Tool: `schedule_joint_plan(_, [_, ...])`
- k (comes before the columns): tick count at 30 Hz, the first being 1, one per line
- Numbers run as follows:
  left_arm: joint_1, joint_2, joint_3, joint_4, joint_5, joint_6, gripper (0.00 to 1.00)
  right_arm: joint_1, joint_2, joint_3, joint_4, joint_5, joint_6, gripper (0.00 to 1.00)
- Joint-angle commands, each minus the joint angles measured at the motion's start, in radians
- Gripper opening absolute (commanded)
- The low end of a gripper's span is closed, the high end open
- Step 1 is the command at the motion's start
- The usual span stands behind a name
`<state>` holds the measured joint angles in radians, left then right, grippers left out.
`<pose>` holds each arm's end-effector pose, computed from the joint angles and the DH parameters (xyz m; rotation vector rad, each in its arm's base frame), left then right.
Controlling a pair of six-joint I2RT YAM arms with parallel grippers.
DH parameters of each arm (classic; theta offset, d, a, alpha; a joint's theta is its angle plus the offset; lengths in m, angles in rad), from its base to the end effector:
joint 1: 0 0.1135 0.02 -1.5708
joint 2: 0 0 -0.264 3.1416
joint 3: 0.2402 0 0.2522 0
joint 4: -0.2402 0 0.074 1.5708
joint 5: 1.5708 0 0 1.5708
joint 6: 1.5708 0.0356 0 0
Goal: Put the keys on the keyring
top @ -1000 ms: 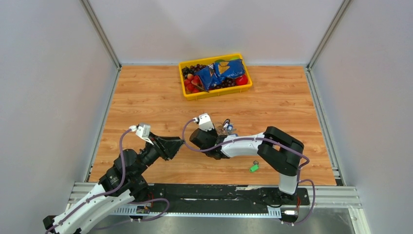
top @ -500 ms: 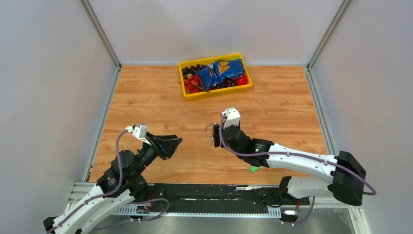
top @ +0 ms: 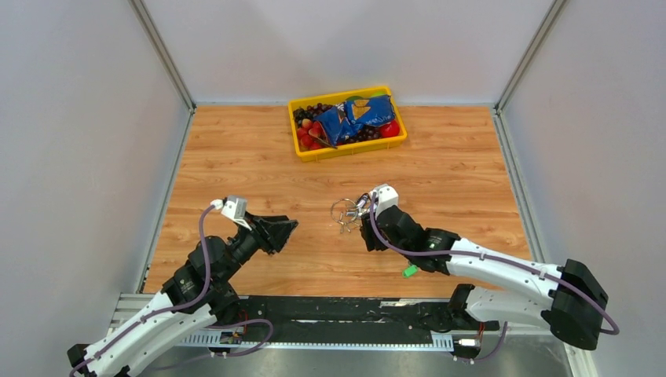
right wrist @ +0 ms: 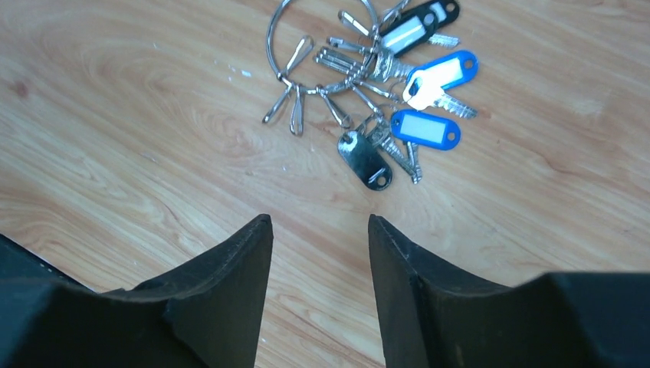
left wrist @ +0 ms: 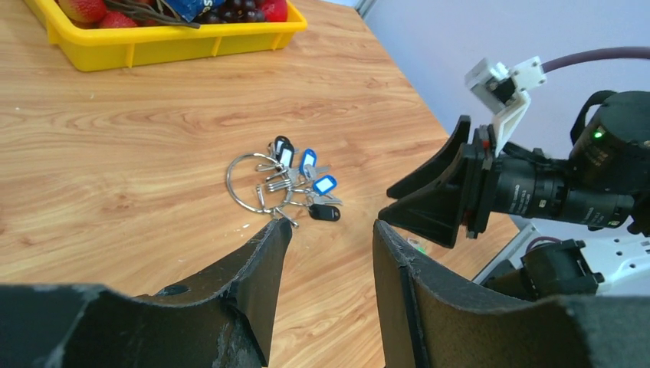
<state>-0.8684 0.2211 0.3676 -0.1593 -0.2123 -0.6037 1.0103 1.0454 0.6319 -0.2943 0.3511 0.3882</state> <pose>0.0734 -0.0751 0.2651 0.0460 1.6706 -0.9704 0.1261 0.1778 0.2286 -0.5124 2.1930 0.3605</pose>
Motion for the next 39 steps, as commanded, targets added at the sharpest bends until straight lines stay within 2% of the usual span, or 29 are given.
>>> schedule_joint_plan(1, [0.002,0.029,0.012,0.065,-0.019,0.049,0.54,-0.008,0.068,-0.016,0.012,-0.095,0.007,0.51])
schedule_joint_plan(10, [0.002,0.096,-0.004,0.11,-0.052,0.098,0.55,-0.011,0.276,0.031,0.109,-0.109,-0.03,0.48])
schedule_joint_plan(24, [0.003,0.092,-0.032,0.099,-0.094,0.189,0.57,-0.041,0.541,0.154,0.212,-0.087,-0.061,0.44])
schedule_joint_plan(31, [0.002,0.077,-0.044,0.101,-0.103,0.205,0.58,-0.047,0.61,0.197,0.221,-0.063,-0.061,0.43])
schedule_joint_plan(39, [0.003,0.07,-0.055,0.11,-0.091,0.201,0.6,-0.048,0.617,0.19,0.209,-0.026,-0.058,0.36])
